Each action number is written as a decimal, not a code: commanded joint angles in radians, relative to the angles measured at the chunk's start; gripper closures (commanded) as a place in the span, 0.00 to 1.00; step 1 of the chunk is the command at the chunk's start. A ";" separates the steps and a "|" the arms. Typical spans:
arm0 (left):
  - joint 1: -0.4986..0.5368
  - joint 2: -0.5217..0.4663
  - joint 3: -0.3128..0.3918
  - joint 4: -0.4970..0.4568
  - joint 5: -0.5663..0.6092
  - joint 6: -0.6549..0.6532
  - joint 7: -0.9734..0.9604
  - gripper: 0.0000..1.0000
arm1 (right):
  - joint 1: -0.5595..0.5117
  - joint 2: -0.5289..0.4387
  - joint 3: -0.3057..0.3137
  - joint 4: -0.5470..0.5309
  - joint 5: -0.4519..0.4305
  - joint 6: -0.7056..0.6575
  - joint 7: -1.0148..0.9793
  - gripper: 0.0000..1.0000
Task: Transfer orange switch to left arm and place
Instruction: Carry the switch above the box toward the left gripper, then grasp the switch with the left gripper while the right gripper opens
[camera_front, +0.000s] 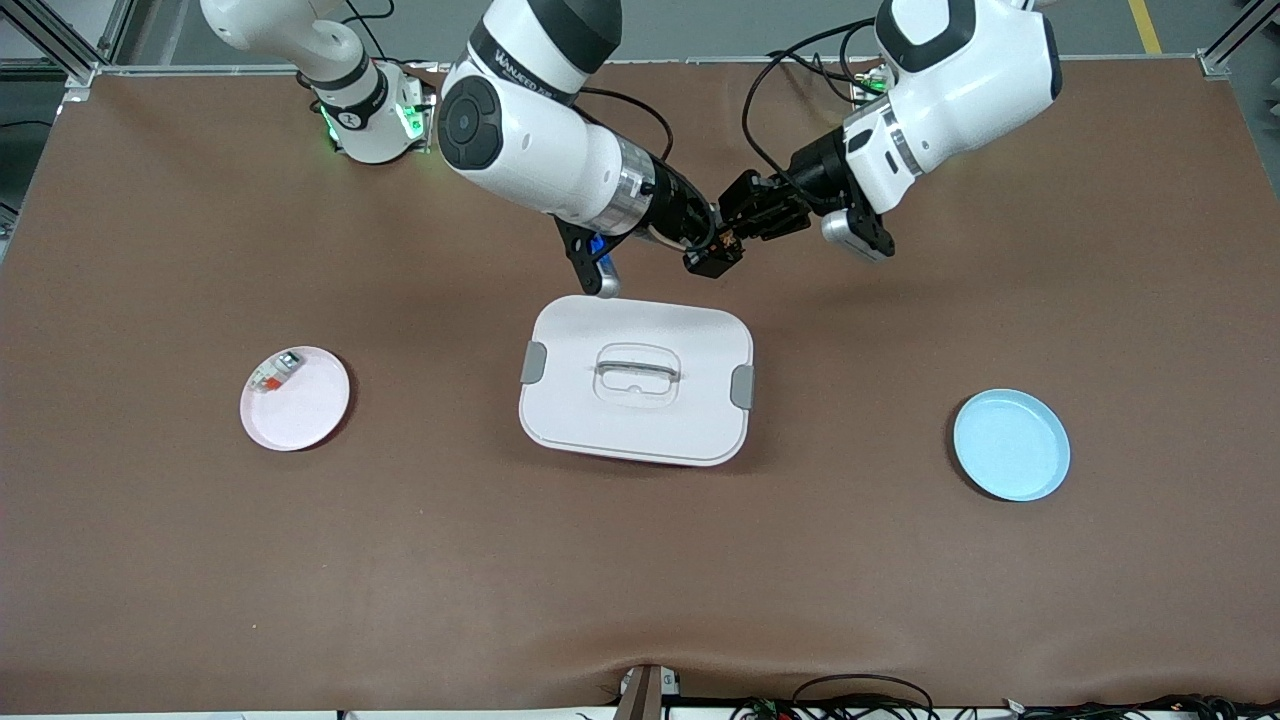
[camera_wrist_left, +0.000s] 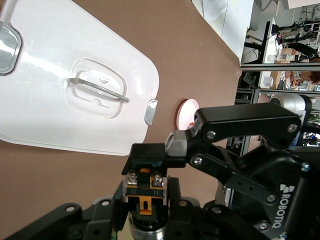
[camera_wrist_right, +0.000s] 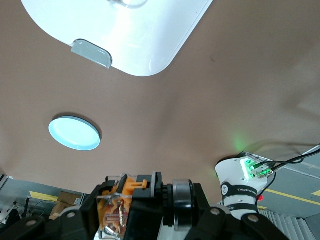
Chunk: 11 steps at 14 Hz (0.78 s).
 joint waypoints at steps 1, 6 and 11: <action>0.010 0.019 -0.013 0.034 -0.017 0.015 0.008 1.00 | 0.005 0.014 -0.003 0.031 0.015 -0.006 0.012 0.74; 0.014 0.018 -0.011 0.034 -0.005 0.013 0.008 1.00 | 0.006 0.013 -0.003 0.031 0.015 -0.006 0.012 0.04; 0.036 0.018 -0.007 0.045 0.002 0.013 0.008 1.00 | 0.003 0.011 -0.003 0.033 0.015 -0.006 0.012 0.00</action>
